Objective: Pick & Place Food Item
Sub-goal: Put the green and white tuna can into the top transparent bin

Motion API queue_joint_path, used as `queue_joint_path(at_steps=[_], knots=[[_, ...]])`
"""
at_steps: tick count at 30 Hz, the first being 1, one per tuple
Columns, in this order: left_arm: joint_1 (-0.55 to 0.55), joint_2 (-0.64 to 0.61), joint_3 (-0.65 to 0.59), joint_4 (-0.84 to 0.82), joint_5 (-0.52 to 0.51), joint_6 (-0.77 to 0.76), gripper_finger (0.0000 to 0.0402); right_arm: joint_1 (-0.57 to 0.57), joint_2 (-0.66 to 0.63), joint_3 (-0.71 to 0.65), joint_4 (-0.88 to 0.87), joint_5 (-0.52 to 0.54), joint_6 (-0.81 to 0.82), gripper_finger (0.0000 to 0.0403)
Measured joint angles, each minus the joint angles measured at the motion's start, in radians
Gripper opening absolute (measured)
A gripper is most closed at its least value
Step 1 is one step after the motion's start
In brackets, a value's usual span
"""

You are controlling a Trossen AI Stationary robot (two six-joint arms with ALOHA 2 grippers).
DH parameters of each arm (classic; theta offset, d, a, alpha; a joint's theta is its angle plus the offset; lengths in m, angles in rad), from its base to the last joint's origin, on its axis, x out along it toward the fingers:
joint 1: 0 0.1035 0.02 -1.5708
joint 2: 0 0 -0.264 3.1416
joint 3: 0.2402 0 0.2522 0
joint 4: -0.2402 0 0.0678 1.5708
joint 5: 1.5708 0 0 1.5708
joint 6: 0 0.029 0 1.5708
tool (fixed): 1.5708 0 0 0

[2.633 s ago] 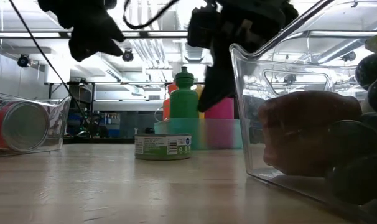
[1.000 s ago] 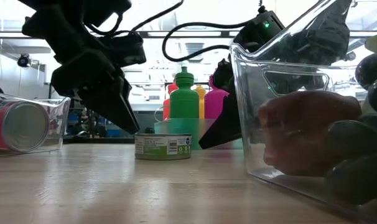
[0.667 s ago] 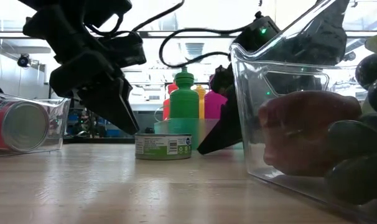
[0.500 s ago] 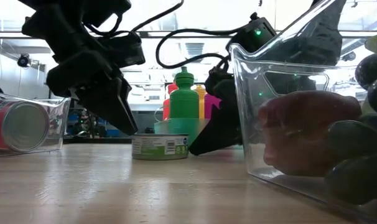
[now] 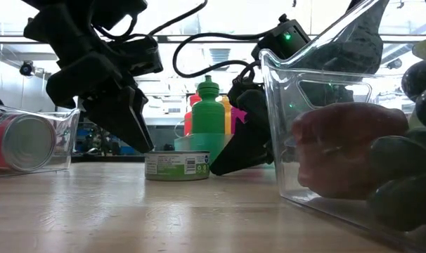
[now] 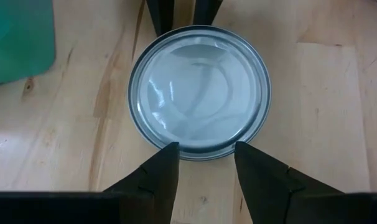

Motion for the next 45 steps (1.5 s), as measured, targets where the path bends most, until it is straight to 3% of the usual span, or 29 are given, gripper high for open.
queue_joint_path(at_steps=[20,31,40,45], knots=[[-0.002,0.088,0.007,0.112,0.031,0.0,0.0159,0.0,0.0,0.004,-0.006,-0.003,0.0,0.0134],[0.005,-0.017,0.047,0.053,0.005,-0.001,0.0159,0.001,0.002,0.007,0.002,-0.003,0.0,0.0134],[0.003,-0.046,0.044,-0.181,0.011,-0.005,0.0159,0.001,0.002,0.006,0.001,-0.004,0.0,0.0134],[0.002,-0.043,0.008,-0.157,0.014,-0.005,0.0159,0.001,0.002,0.009,-0.003,-0.003,-0.001,0.0134]])
